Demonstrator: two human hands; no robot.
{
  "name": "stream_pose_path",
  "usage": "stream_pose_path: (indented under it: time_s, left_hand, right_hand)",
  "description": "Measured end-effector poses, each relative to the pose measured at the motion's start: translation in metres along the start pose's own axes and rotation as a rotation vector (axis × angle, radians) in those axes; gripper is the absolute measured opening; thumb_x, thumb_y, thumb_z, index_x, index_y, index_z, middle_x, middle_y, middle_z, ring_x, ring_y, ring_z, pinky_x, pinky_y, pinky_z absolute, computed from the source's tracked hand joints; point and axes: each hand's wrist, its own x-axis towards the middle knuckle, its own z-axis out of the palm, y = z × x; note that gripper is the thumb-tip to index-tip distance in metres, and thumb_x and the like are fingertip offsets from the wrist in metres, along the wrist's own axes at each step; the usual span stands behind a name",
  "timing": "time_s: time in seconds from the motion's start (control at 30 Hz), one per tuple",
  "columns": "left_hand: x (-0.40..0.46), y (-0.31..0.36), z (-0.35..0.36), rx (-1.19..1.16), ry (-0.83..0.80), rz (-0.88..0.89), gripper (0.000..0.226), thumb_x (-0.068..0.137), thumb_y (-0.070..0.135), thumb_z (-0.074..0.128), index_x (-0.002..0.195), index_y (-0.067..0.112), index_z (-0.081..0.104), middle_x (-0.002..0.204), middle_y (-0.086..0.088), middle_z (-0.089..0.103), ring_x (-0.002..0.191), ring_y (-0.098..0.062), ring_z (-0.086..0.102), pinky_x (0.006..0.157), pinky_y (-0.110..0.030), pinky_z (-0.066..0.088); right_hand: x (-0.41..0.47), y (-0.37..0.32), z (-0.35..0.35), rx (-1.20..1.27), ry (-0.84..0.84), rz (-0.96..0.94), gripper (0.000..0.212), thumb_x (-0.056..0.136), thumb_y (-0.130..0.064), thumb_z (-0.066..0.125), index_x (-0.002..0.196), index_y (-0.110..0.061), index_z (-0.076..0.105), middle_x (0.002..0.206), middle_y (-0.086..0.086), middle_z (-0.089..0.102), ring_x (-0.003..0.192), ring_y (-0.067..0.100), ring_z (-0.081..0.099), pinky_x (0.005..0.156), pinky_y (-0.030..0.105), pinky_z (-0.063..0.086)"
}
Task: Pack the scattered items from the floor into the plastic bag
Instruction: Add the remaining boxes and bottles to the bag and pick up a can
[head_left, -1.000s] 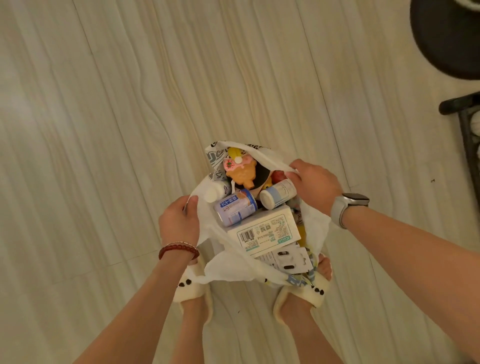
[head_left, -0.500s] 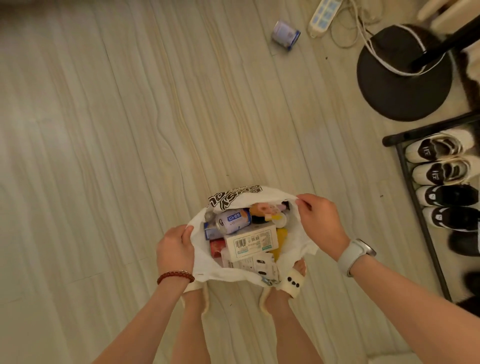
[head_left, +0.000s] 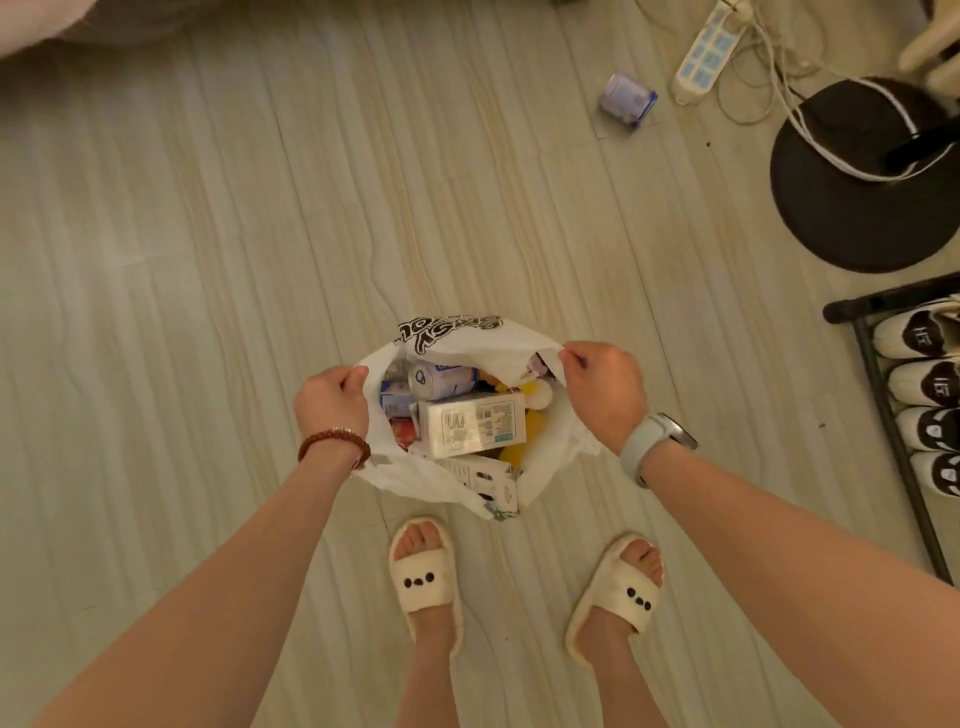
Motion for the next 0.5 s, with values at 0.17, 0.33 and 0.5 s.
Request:
stream_pose_path:
  time_s: [0.17,0.33,0.5]
  left_hand:
    - [0.024,-0.005,0.014,-0.038,-0.154,-0.081,0.027,0.089,0.016,0.052,0.111,0.003,0.061,0.113,-0.018,0.063,0.105,-0.032,0.056,0.085,-0.03,0.041]
    - [0.008,-0.032,0.011,0.144,-0.335,-0.001,0.027,0.09,0.014,0.047,0.116,0.006,0.054,0.11,-0.022,0.063,0.1,-0.034,0.058,0.079,-0.031,0.042]
    - [0.006,-0.049,0.003,0.24,-0.296,0.111,0.038,0.089,0.015,0.048,0.127,0.009,0.048,0.121,-0.023,0.052,0.111,-0.037,0.049,0.091,-0.04,0.041]
  right_hand:
    - [0.02,-0.018,0.031,-0.346,-0.204,-0.149,0.033,0.094,-0.015,0.036,0.122,-0.014,0.054,0.114,0.014,0.051,0.094,0.034,0.057,0.068,0.032,0.038]
    - [0.002,0.004,0.037,-0.522,-0.412,-0.077,0.043,0.092,-0.008,0.035,0.132,-0.02,0.044,0.121,0.012,0.047,0.106,0.03,0.053,0.078,0.034,0.042]
    - [-0.006,0.013,0.032,-0.45,-0.408,-0.062,0.049,0.095,-0.015,0.032,0.143,-0.021,0.023,0.134,0.013,0.043,0.119,0.03,0.044,0.096,0.04,0.039]
